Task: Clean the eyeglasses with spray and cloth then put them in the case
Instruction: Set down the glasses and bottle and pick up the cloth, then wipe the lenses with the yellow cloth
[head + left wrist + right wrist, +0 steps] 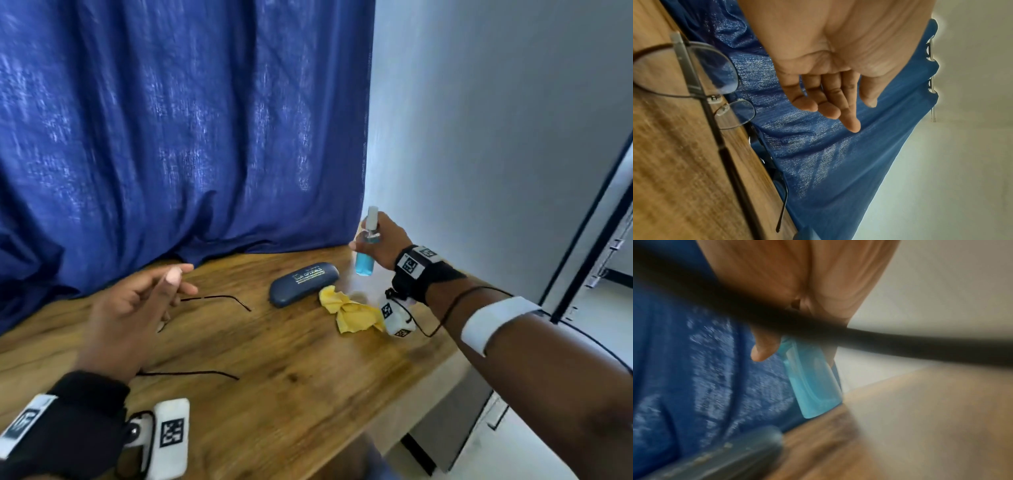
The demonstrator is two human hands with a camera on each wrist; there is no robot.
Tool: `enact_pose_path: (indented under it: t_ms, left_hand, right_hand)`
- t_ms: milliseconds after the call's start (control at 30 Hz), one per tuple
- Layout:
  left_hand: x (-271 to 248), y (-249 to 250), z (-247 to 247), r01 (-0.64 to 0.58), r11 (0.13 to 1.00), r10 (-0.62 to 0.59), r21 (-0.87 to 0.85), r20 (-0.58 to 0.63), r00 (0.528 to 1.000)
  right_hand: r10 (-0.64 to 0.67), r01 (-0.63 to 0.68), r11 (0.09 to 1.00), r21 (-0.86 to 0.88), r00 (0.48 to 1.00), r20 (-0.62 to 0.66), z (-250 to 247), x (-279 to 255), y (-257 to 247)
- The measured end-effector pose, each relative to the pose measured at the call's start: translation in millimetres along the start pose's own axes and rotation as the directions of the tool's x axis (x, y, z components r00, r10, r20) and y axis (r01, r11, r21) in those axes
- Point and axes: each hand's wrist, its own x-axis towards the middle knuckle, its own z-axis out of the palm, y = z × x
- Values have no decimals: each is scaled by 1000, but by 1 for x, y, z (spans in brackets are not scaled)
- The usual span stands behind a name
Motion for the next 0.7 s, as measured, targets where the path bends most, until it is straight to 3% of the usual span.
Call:
enact_pose_path:
  t_ms: [100, 333, 433, 533, 600, 633, 700]
  left_hand:
    - [0, -5, -2, 27, 999, -27, -18, 0, 1000]
    - [2, -6, -3, 54, 998, -54, -11, 5, 999]
    - [1, -2, -4, 55, 998, -55, -9, 11, 998]
    - [-1, 4, -6, 45, 999, -45, -8, -15, 999]
    - [0, 6, -7, 41, 999, -42, -22, -32, 999]
    - [1, 5, -9, 49, 998, -50, -30, -39, 998]
    - [1, 5, -9, 69, 997, -72, -44, -61, 996]
  right_hand:
    - [69, -65, 992, -105, 997, 39, 8, 2, 17]
    - [171, -160, 977, -142, 983, 69, 14, 4, 22]
    - [193, -190, 981, -38, 978, 80, 8, -2, 18]
    - [54, -59, 998, -19, 978, -203, -3, -15, 9]
    - [-159, 118, 985, -124, 899, -408, -7, -30, -4]
    - [-223, 180, 973, -144, 892, -394, -4, -37, -16]
    - [-239, 216, 962, -168, 962, -134, 12, -48, -34]
